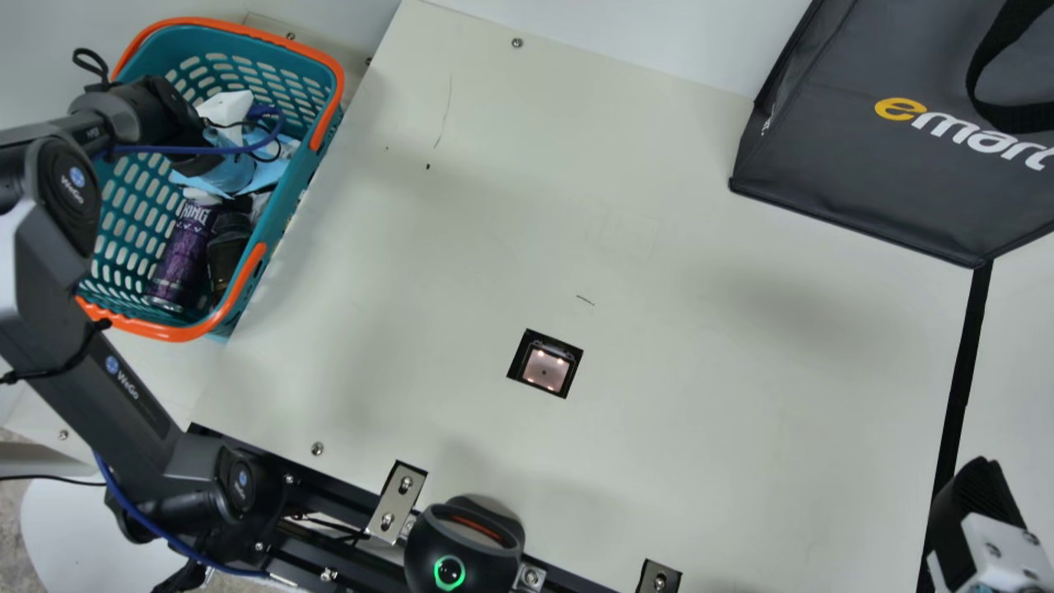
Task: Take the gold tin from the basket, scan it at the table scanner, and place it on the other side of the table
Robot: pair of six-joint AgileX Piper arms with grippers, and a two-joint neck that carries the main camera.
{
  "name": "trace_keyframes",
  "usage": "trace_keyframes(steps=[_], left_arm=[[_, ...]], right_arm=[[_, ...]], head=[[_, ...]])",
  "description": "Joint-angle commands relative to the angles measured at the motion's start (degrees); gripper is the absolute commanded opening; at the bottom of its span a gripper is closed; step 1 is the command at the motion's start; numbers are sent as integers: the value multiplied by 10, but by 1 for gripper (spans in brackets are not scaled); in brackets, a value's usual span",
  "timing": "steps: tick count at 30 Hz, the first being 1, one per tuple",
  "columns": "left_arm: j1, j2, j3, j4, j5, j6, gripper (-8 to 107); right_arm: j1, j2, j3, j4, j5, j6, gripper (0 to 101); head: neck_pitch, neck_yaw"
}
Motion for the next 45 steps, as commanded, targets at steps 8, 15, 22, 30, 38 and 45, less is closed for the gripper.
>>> trace_keyframes(steps=[8,15,22,30,38,45], left_arm=[[-3,3,-3,-3,6,3,30],[-6,2,-3,-4,6,0,-8],[-7,-3,-3,-8,5,-3,-8],[-7,-25,2,-11,1,-9,-8],[-4,-52,10,-13,2,-12,-8],[0,-73,17,-17,10,-10,-8]], right_arm=[[0,0,0,0,0,0,95],[0,0,0,0,-1,0,95],[0,0,0,0,-1,0,95],[0,0,0,0,-1,0,95],[0,0,0,0,-1,0,95],[0,0,0,0,0,0,95]], head=[[-16,1],[-16,1],[-16,1],[-16,1],[-16,1],[-16,1]])
